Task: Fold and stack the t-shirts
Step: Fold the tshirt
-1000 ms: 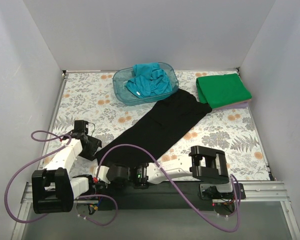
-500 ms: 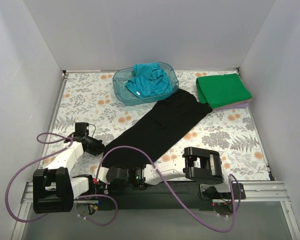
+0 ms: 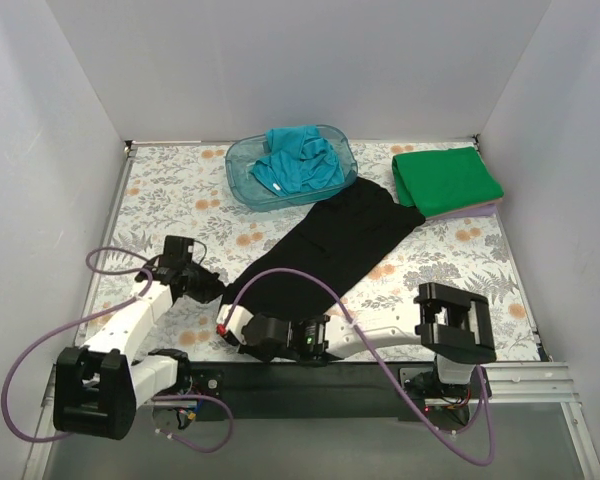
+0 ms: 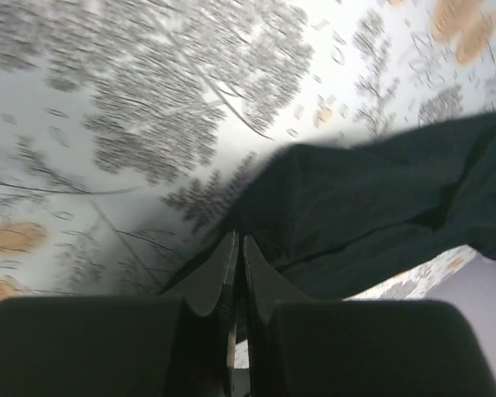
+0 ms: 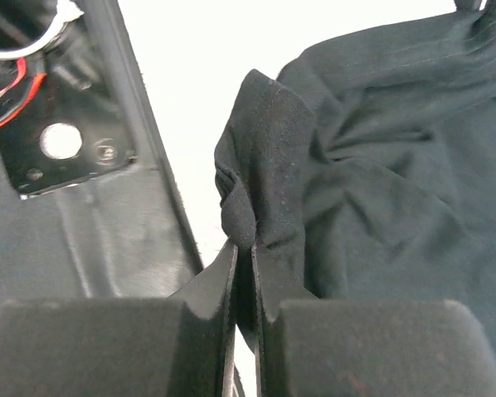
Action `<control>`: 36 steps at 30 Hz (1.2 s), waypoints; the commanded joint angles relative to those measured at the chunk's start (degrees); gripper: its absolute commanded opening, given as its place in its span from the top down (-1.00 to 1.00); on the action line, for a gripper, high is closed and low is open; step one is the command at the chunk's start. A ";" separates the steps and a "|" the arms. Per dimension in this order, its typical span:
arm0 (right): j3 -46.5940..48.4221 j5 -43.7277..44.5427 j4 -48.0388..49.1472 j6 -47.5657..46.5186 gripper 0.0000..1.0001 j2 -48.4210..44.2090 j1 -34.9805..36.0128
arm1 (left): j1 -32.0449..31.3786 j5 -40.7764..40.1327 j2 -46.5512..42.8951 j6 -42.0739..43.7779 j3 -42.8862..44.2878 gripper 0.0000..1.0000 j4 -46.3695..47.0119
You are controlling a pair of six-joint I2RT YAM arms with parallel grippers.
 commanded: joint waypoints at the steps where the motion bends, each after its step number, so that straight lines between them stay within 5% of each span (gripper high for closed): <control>1: -2.70 0.93 1.71 3.90 0.94 -4.36 -2.16 | -6.43 -1.14 3.45 -3.67 5.65 1.00 0.42; 13: -12.63 -3.36 1.80 9.71 0.97 -15.97 -15.06 | -17.34 -6.16 21.56 -7.27 23.31 1.00 2.62; 22: -15.01 -7.85 1.80 9.26 0.97 -17.03 -27.73 | -19.46 -7.39 39.66 -6.92 39.75 1.00 1.74; 36: -16.77 -11.64 1.80 11.63 0.97 -17.55 -39.25 | -22.01 -7.57 52.59 -6.92 52.68 1.00 0.86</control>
